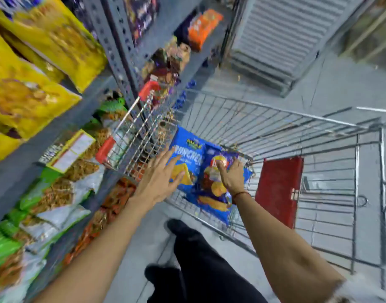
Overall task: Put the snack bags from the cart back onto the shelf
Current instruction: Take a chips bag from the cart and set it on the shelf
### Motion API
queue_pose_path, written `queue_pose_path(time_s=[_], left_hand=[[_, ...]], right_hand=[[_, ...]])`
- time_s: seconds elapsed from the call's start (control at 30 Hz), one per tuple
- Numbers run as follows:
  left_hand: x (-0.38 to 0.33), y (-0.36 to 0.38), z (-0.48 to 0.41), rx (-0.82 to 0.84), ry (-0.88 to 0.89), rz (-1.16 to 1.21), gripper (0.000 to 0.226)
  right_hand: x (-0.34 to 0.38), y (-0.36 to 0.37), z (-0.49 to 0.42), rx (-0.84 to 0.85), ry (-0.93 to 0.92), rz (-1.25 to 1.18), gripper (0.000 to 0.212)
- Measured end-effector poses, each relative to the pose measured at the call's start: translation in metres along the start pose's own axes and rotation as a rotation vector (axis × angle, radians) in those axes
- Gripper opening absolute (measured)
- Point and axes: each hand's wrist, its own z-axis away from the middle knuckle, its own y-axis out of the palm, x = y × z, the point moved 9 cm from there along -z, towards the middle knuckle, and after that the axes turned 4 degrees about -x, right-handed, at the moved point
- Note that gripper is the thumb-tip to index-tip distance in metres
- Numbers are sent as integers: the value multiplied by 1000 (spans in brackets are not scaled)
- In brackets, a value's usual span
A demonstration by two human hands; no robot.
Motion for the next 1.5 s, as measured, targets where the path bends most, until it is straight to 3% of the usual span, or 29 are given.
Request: queue_pose_path(time_s=[0.13, 0.23, 0.47, 0.67, 0.73, 0.8, 1.0, 1.13, 1.37, 1.5], left_hand=[[2, 21, 5, 106, -46, 66, 49], [0, 24, 9, 94, -17, 47, 44], [4, 19, 7, -7, -17, 73, 41], [9, 19, 8, -13, -74, 54, 32], [10, 18, 9, -11, -86, 50, 29], [12, 19, 10, 11, -106, 47, 31], [6, 8, 10, 64, -116, 102, 31], [3, -48, 14, -110, -95, 53, 31], [0, -210, 57, -502, -116, 39, 30], [-13, -319, 121, -783, -124, -45, 28]], right_hand=[[-54, 17, -3, 31, 266, -183, 78], [-81, 36, -2, 67, 436, -340, 84], [-97, 62, -16, 83, 520, -495, 86], [-77, 77, -12, 233, 546, -559, 76], [-67, 77, -10, 269, 542, -586, 63], [-54, 74, -8, 295, 511, -627, 54], [2, 31, 5, 256, 341, -727, 56], [80, -18, 21, 227, 115, -779, 67], [254, -103, 103, 311, -331, -919, 29], [351, -141, 183, 404, -569, -991, 29]])
